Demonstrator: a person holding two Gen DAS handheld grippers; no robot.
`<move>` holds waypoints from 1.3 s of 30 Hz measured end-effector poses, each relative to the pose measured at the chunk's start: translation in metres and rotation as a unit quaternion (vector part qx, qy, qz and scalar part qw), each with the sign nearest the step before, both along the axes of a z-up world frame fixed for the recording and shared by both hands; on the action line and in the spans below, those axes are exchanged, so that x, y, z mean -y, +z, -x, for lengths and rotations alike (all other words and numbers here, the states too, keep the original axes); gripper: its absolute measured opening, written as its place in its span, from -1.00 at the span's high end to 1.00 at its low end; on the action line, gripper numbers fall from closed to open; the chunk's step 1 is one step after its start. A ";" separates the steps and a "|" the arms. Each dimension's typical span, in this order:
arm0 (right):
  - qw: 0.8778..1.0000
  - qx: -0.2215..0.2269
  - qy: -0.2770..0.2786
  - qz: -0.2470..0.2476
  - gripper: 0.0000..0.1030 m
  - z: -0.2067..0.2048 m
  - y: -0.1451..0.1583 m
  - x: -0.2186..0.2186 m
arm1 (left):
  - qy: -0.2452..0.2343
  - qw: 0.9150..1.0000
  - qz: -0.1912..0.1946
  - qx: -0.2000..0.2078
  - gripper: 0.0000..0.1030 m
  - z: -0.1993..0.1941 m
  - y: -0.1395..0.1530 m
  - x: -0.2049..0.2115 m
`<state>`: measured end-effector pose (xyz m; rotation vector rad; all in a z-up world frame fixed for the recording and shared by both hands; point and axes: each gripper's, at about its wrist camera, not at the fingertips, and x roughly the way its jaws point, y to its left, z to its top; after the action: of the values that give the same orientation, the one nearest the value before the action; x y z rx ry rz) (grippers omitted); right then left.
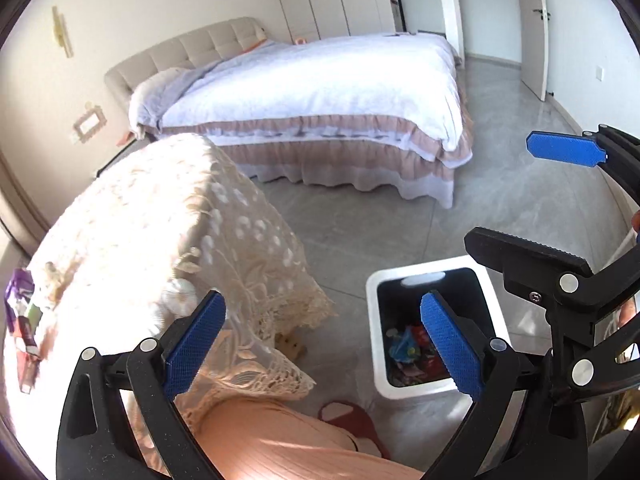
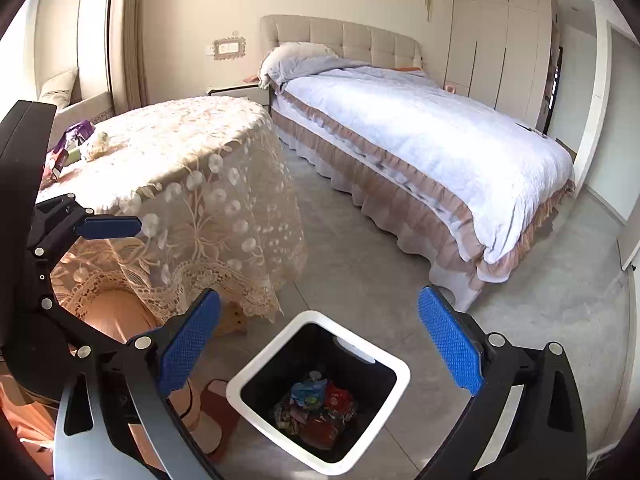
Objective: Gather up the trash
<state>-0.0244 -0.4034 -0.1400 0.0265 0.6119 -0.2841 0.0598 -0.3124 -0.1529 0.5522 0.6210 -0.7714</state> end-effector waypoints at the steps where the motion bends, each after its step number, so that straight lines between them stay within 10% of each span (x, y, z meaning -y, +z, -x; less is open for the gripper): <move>1: 1.000 0.010 0.007 0.001 -0.91 -0.003 0.007 -0.007 | 0.010 1.000 0.009 0.007 -0.88 -0.003 0.007 -0.008; 28: 0.960 0.072 0.272 -0.005 -0.91 -0.171 0.078 -0.207 | 0.238 0.966 0.059 0.081 -0.88 -0.128 0.078 -0.248; 39: 0.957 -0.015 0.290 0.004 -0.91 -0.252 0.052 -0.237 | 0.205 0.978 0.029 0.015 -0.88 -0.196 0.040 -0.284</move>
<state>0.2280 -0.1663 -0.0879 -0.1639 0.6222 0.2845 0.2553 -0.0286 -0.1127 0.3636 0.6563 -0.3893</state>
